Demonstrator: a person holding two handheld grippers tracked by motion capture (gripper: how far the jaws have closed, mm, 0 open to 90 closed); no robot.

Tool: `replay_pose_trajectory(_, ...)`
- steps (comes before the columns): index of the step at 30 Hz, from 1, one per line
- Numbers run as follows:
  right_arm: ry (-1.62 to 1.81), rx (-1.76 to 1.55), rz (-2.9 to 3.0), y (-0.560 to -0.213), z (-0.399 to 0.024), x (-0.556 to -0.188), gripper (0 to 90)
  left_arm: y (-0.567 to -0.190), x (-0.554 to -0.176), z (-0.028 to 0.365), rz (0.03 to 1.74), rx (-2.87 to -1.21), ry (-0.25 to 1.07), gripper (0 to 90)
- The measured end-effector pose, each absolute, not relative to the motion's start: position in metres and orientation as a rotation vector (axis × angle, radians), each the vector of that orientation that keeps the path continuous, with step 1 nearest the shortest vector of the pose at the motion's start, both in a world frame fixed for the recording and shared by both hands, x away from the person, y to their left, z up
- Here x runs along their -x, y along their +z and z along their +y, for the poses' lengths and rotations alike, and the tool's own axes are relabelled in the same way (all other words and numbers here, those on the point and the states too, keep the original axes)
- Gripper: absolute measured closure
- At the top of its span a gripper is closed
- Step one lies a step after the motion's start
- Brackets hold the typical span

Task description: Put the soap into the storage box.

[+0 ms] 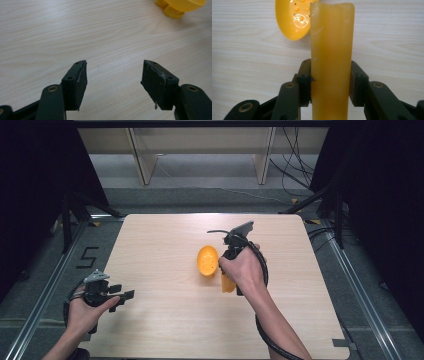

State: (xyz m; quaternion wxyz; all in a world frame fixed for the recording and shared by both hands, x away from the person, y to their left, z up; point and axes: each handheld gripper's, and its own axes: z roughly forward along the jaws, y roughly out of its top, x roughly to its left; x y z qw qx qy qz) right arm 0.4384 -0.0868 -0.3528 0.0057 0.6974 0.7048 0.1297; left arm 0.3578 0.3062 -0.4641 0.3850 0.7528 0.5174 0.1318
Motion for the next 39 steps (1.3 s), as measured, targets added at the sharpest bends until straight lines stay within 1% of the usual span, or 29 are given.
replay_pose_trajectory(2, 0.409, -2.159, 2.22, -0.352, -0.087, -0.44, 61.8, -0.464, -0.358, 0.306, 1.319, -1.918, 0.336, 36.4)
replay_pose_trajectory(3, 0.4, -2.247, 2.165, -0.351, -0.082, -0.44, 61.8, -0.464, -0.358, 0.306, 1.319, -1.917, 0.336, 36.4)
replay_pose_trajectory(4, 0.419, -2.167, 2.218, -0.352, -0.087, -0.44, 61.8, -0.464, -0.358, 0.306, 1.319, -1.917, 0.336, 36.4)
replay_pose_trajectory(6, 0.401, -2.199, 2.19, -0.351, -0.084, -0.442, 61.8, -0.464, -0.358, 0.307, 1.318, -1.918, 0.337, 36.4)
replay_pose_trajectory(21, 0.426, -2.161, 2.201, -0.345, -0.078, -0.451, 61.8, -0.464, -0.357, 0.308, 1.319, -1.912, 0.334, 36.4)
replay_pose_trajectory(22, 0.413, -2.115, 2.231, -0.344, -0.08, -0.453, 61.8, -0.464, -0.357, 0.307, 1.32, -1.906, 0.333, 36.4)
replay_pose_trajectory(35, 0.417, -2.162, 2.198, -0.34, -0.072, -0.46, 61.9, -0.463, -0.355, 0.31, 1.325, -1.907, 0.341, 36.2)
replay_pose_trajectory(38, 0.432, -2.09, 2.24, -0.341, -0.074, -0.464, 61.9, -0.463, -0.355, 0.31, 1.324, -1.899, 0.34, 36.2)
replay_pose_trajectory(39, 0.416, -2.153, 2.2, -0.339, -0.071, -0.464, 62.0, -0.463, -0.355, 0.311, 1.323, -1.9, 0.343, 36.2)
